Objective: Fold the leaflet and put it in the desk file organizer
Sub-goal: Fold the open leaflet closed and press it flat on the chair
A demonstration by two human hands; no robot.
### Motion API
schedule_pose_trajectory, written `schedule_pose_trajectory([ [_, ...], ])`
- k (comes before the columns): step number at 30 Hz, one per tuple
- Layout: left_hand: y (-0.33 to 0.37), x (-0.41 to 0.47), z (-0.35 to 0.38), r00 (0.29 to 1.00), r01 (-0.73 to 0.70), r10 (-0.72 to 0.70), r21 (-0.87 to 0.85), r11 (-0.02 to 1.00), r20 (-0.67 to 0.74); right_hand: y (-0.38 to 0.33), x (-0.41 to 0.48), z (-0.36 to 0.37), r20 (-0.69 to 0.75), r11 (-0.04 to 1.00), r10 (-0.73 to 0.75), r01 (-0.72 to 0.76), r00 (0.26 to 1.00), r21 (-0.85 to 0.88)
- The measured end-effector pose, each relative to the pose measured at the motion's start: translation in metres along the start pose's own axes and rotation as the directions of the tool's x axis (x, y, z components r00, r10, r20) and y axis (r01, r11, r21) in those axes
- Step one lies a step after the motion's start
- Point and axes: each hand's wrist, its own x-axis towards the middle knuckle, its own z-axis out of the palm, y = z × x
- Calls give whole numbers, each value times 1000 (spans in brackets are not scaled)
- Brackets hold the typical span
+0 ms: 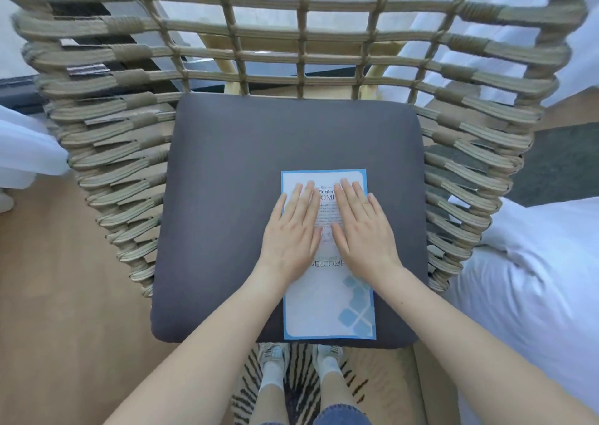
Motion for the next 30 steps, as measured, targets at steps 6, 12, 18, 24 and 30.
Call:
schedule_pose_trajectory([
  [6, -24, 34, 16, 999, 28, -29, -19, 999, -46, 19, 43, 13, -49, 1000, 16, -15, 999, 13],
  [12, -41, 39, 55, 998, -11, 10, -26, 1000, -62, 30, 50, 52, -56, 999, -7, 5, 998, -31],
  [18, -41, 41, 54, 999, -1, 0, -16, 1000, -36, 28, 51, 53, -39, 1000, -7, 6, 999, -25],
  [24, -31, 30, 7, 999, -17, 16, 40, 999, 38, 17, 37, 8, -2, 1000, 1, -1, 1000, -5],
  [30, -11, -40, -15, 998, 53, -52, -44, 998, 22, 2, -37, -17, 38, 998, 59, -60, 997, 2],
])
